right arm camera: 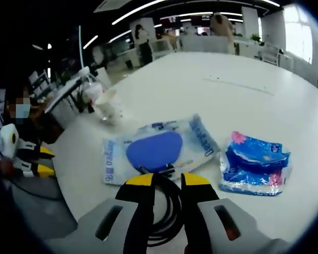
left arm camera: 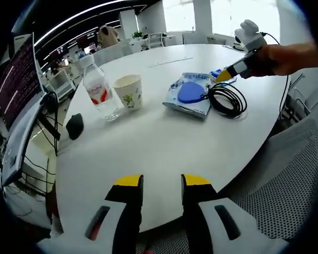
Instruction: Arrange the tabletop items into an orderly group along one side of the table until the central work area is clear of visible clutter.
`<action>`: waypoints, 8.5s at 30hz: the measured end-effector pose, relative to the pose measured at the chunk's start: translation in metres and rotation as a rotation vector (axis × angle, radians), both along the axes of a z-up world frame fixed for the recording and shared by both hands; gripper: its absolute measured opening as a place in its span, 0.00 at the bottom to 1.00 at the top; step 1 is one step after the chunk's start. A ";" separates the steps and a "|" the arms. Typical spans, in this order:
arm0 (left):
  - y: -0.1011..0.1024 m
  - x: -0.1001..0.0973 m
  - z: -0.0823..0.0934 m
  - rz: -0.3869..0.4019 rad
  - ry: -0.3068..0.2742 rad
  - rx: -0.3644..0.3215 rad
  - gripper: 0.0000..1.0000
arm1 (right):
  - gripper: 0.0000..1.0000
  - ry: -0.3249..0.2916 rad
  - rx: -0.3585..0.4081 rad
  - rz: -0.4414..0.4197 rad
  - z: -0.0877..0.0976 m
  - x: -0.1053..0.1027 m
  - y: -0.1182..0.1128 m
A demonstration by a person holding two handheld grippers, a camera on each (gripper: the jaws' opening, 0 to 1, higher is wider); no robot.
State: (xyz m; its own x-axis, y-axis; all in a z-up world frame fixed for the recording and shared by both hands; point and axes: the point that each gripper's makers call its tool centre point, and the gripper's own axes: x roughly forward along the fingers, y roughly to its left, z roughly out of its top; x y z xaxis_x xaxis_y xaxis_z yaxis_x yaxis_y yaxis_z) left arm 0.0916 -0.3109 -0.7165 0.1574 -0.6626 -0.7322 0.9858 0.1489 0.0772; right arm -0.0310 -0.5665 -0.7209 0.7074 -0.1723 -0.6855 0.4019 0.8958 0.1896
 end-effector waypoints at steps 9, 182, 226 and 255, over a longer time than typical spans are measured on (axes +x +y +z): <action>-0.002 0.001 0.001 0.042 0.090 -0.021 0.26 | 0.17 0.007 0.008 0.005 -0.002 -0.006 -0.007; -0.176 0.039 -0.026 0.524 0.557 -0.183 0.07 | 0.15 -0.069 0.016 -0.084 0.001 -0.003 -0.091; -0.145 -0.039 -0.014 0.267 0.473 -0.098 0.10 | 0.04 -0.017 0.070 -0.489 -0.028 -0.133 -0.165; -0.136 -0.044 -0.021 0.278 0.492 -0.076 0.10 | 0.13 -0.056 0.058 -0.455 -0.017 -0.114 -0.161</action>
